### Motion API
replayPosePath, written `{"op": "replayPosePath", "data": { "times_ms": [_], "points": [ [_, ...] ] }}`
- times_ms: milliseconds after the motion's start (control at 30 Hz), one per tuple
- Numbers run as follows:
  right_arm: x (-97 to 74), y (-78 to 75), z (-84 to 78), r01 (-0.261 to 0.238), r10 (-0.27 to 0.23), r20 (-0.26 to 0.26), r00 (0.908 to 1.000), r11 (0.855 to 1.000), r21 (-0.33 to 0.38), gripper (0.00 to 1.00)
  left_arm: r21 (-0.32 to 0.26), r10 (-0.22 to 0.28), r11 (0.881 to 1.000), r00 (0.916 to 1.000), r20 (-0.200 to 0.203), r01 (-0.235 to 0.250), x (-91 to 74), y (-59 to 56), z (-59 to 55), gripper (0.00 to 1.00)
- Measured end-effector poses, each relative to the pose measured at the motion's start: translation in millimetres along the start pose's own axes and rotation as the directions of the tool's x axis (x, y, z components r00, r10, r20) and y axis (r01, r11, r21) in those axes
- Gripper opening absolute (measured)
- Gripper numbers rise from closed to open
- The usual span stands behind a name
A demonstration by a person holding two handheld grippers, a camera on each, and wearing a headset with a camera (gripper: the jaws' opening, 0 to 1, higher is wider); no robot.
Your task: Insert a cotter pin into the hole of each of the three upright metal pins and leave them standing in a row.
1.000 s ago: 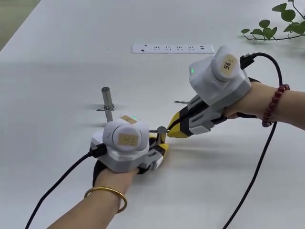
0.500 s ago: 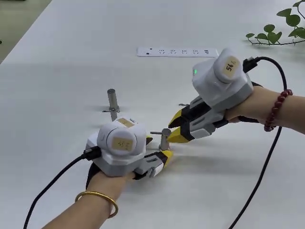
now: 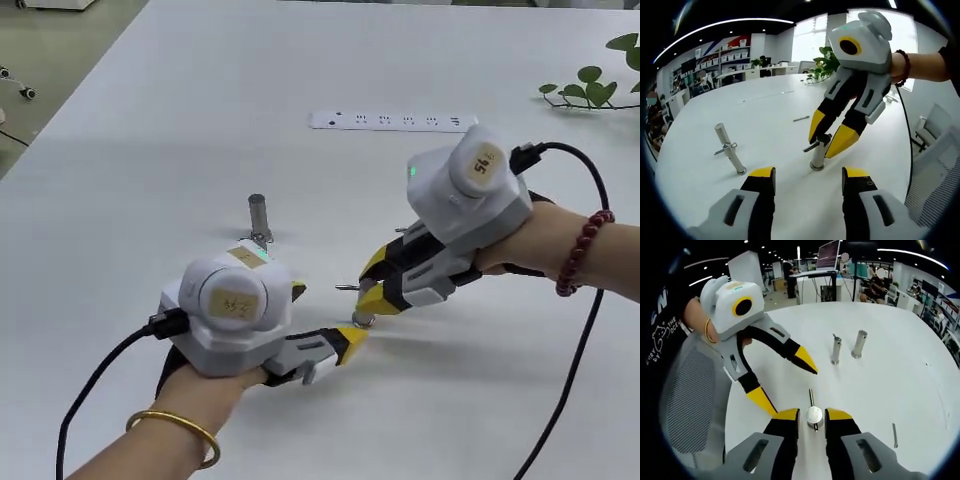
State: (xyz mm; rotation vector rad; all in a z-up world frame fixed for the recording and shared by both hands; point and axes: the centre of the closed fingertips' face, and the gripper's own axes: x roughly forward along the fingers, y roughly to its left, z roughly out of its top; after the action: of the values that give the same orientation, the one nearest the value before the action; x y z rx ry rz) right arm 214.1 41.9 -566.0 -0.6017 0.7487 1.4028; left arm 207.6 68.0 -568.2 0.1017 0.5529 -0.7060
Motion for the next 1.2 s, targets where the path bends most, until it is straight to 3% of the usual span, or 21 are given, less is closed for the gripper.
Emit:
{"op": "replayPosePath", "data": {
  "times_ms": [300, 667, 967, 1200],
  "points": [
    [1.7, 1.7, -3.6, 0.011, -0.011, -0.018, 0.9998, 1.000, -0.016, 0.12, -0.013, -0.015, 1.000, 0.9996, 0.025, 0.015, -15.4, -1.8, 3.8, 0.60],
    [1.8, 0.1, -3.8, 0.019, -0.019, 0.002, 0.9998, 1.000, -0.004, 0.11, -0.027, -0.046, 0.999, 0.9975, 0.054, 0.047, -34.4, -6.6, 5.4, 0.72],
    [1.5, -1.9, -4.9, 0.027, -0.027, 0.015, 0.9995, 1.000, 0.011, 0.10, -0.031, -0.026, 0.999, 0.9977, 0.063, 0.028, -47.0, 0.6, 4.9, 0.76],
    [1.6, -2.9, -4.4, 0.026, -0.025, 0.017, 0.9995, 0.999, -0.023, 0.09, -0.013, -0.007, 1.000, 0.9978, 0.066, 0.008, -52.1, 6.1, 6.0, 0.78]
  ]
}}
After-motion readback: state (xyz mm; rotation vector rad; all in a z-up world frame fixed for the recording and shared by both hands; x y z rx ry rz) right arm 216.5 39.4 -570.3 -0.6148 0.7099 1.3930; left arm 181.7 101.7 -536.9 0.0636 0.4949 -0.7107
